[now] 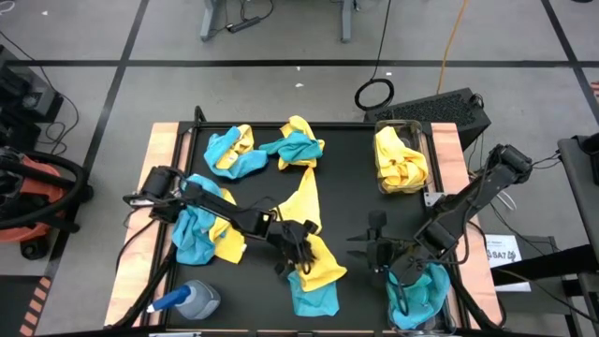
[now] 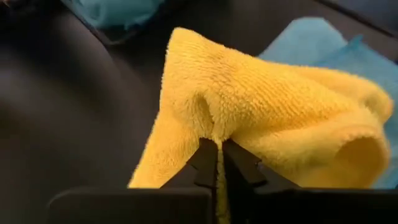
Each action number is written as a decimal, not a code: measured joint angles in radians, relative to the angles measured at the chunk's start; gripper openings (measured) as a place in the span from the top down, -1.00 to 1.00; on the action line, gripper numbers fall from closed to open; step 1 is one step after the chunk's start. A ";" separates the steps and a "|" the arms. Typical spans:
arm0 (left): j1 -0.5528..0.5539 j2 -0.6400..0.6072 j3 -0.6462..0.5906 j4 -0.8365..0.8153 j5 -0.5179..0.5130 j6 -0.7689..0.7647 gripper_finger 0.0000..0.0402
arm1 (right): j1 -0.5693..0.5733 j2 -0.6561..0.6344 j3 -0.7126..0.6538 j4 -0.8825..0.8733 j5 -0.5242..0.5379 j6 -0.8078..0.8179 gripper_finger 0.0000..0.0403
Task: Sort microfiber towel by color & place in baskets
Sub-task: Put the yellow towel into the top transparent bin
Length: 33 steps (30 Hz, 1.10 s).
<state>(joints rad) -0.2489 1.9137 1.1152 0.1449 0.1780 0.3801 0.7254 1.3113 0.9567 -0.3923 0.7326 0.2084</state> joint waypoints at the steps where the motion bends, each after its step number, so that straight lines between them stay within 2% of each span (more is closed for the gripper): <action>1: 0.000 -0.015 0.000 -0.006 -0.002 0.001 0.92 | 0.000 0.000 -0.006 0.005 -0.001 0.006 0.32; 5: 0.000 -0.089 0.000 -0.038 -0.023 0.026 0.97 | 0.000 0.000 -0.020 0.028 -0.035 0.016 0.32; 9: 0.000 -0.165 -0.001 -0.082 -0.121 0.055 0.97 | 0.000 0.000 -0.020 0.061 -0.088 0.020 0.32; 13: 0.000 -0.226 -0.001 -0.086 -0.218 0.080 0.97 | 0.000 0.000 -0.021 0.083 -0.060 0.019 0.30; 18: 0.001 -0.261 -0.001 -0.085 -0.311 0.106 0.98 | -0.011 0.046 -0.021 0.104 -0.029 0.016 0.02; 22: 0.001 -0.261 -0.001 -0.075 -0.318 0.108 0.98 | -0.055 0.123 -0.021 0.181 -0.015 -0.006 -0.29; 25: 0.001 -0.262 -0.001 -0.060 -0.307 0.108 0.98 | -0.101 0.179 -0.021 0.238 0.002 -0.031 -0.46; 28: 0.000 -0.261 -0.001 -0.043 -0.278 0.109 0.98 | -0.143 0.228 -0.021 0.328 0.001 -0.085 -0.53; 33: -0.019 -0.261 -0.001 -0.013 -0.232 0.126 0.98 | -0.203 0.265 -0.021 0.405 -0.004 -0.127 -0.50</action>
<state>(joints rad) -0.2677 1.6522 1.1141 0.1316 -0.0537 0.5059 0.5226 1.5761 0.9356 0.0126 0.7283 0.0814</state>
